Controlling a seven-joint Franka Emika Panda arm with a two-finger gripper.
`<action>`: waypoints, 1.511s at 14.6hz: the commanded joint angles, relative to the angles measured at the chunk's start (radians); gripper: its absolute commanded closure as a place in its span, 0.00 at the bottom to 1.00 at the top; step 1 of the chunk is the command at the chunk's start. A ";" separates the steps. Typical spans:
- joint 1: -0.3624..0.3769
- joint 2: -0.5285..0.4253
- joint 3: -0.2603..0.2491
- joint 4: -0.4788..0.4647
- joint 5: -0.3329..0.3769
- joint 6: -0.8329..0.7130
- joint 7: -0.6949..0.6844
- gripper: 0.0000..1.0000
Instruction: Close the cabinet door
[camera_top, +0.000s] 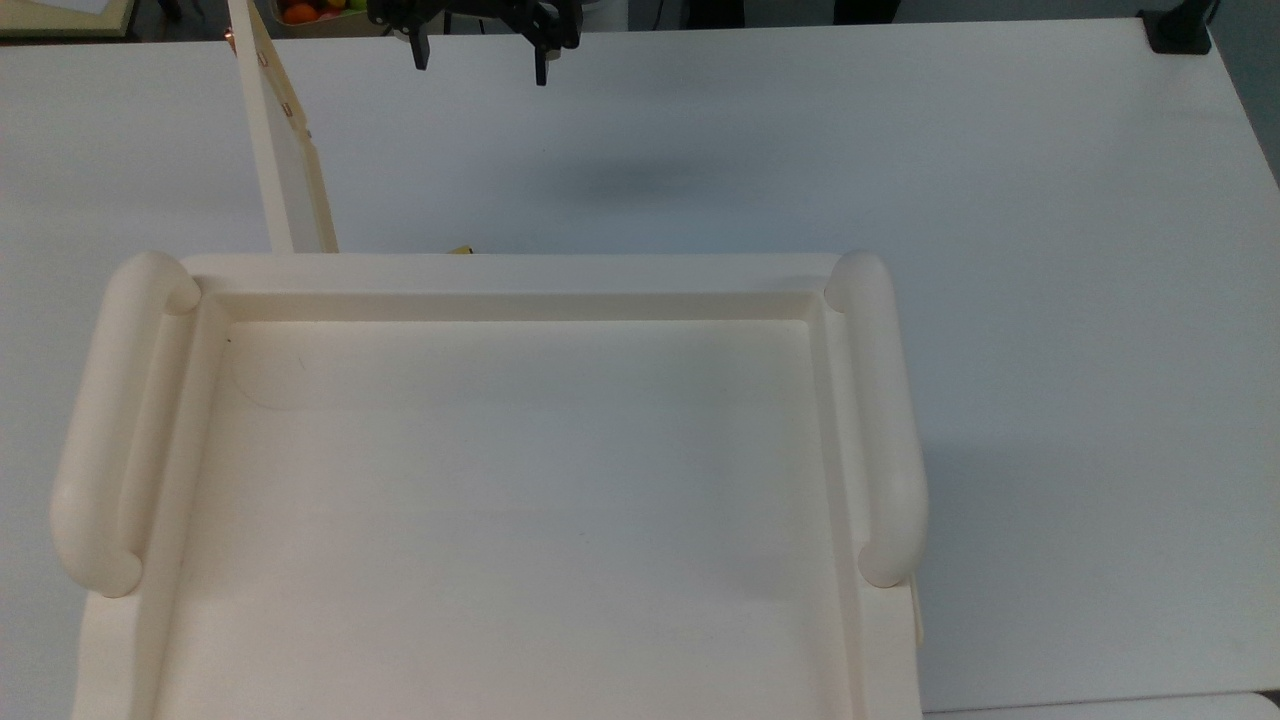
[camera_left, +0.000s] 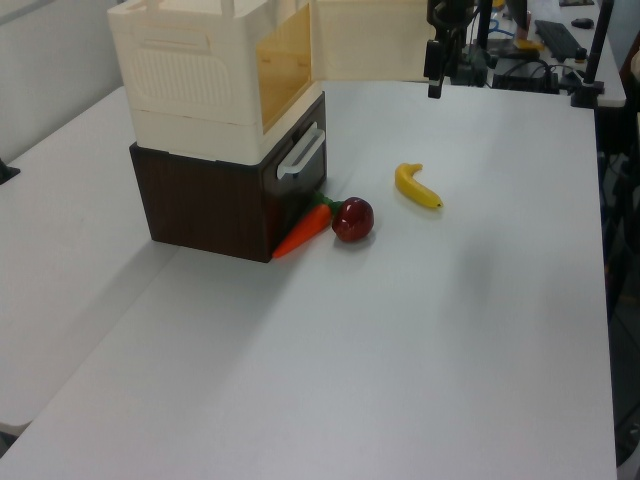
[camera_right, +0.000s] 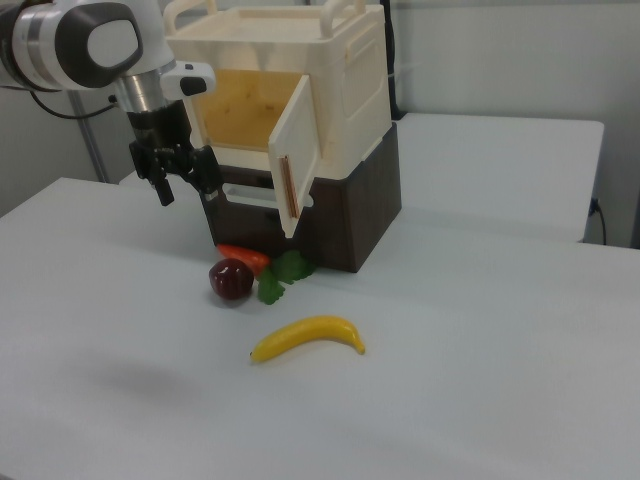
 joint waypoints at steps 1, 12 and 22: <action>-0.004 -0.016 0.000 0.001 0.007 -0.074 -0.047 0.00; -0.004 -0.012 -0.002 0.001 0.002 -0.072 -0.179 0.07; -0.003 -0.012 -0.002 0.007 0.013 -0.072 -0.164 1.00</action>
